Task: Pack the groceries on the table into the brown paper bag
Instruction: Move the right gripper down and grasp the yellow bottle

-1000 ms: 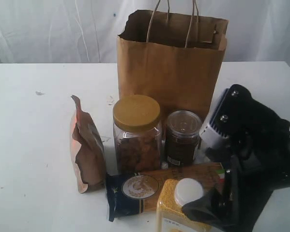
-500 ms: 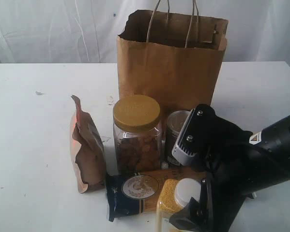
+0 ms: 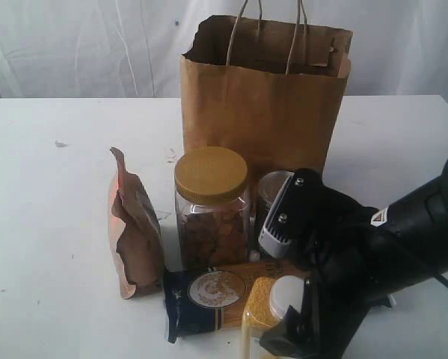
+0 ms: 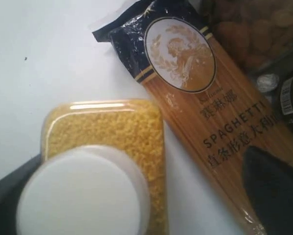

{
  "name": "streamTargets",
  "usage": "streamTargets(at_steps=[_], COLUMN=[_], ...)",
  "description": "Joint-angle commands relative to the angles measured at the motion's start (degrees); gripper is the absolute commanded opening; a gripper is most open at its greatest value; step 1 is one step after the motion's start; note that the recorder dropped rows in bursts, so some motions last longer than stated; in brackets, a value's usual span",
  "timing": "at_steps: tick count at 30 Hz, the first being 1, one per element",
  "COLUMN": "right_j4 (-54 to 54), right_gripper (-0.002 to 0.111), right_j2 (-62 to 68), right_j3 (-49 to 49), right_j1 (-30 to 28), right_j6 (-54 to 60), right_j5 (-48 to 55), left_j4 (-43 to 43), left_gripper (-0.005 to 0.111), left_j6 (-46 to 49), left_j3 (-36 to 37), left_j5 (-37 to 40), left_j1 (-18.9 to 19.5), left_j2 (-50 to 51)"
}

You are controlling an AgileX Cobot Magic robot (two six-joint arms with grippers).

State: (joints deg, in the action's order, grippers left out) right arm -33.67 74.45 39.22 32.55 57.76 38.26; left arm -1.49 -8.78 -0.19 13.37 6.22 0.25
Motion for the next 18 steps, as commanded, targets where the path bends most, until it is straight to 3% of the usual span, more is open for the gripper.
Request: streamTargets(at_steps=[1,8,18], right_j4=[-0.15,-0.15,-0.26], right_gripper=[0.093,0.092,0.073], right_j2=[0.46,0.46,0.46], right_j3=[0.07,0.07,0.07], right_j1=[0.08,0.08,0.08], right_j6=[0.57,0.57,0.57], right_j5=[0.02,0.93,1.81], left_j4=[0.08,0.08,0.08], left_gripper=[0.000,0.000,0.000], left_j6=[-0.02,-0.02,-0.02], left_j3=[0.19,0.19,0.19], left_j5=[-0.14,-0.14,-0.14], left_j1=[-0.22,-0.22,-0.22], left_j2=[-0.25,-0.25,-0.25])
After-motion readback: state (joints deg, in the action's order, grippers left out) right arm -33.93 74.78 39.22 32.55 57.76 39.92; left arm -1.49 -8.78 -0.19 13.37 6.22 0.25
